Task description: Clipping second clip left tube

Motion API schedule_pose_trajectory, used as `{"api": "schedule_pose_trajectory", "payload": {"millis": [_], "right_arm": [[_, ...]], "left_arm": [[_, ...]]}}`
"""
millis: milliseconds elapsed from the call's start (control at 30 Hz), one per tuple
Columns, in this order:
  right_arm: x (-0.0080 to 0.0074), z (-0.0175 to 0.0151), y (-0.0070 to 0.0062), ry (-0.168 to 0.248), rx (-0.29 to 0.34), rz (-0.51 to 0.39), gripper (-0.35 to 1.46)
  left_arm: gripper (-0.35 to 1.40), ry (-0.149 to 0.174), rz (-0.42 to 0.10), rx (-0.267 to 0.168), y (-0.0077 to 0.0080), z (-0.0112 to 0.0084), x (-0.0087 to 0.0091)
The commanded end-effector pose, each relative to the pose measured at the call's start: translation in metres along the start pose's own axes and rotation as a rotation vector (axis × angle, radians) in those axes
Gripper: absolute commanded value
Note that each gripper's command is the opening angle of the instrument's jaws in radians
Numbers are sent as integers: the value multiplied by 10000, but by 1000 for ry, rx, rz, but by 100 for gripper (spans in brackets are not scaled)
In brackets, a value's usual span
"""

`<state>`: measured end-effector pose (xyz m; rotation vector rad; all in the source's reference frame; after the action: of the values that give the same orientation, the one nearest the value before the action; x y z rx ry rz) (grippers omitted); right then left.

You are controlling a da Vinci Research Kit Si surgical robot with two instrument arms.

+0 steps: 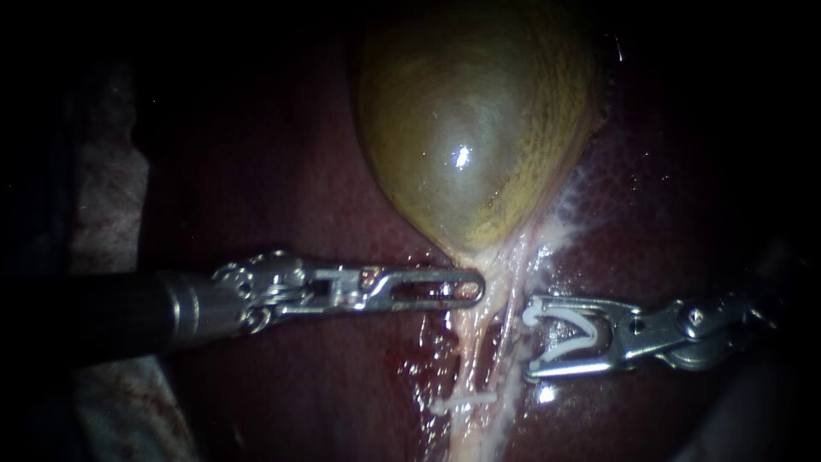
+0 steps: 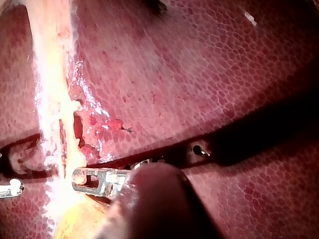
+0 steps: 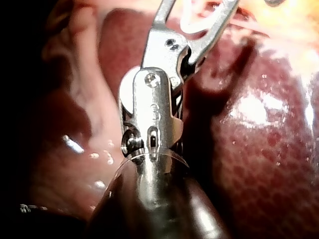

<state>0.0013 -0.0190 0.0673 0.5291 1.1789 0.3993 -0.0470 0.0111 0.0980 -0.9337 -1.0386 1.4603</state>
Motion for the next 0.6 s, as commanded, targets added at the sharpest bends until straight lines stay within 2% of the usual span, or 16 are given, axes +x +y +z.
{"api": "schedule_pose_trajectory", "payload": {"millis": [33, 333, 600], "right_arm": [[0, 0, 0, 0, 0, 0, 54], [0, 0, 0, 0, 0, -6, 54], [0, 1, 0, 4, 1, 47, 55]], "left_arm": [[-35, 0, 0, 0, 0, 0, 0], [-35, 0, 0, 0, 0, 0, 0], [-35, 0, 0, 0, 1, 0, -1]]}}
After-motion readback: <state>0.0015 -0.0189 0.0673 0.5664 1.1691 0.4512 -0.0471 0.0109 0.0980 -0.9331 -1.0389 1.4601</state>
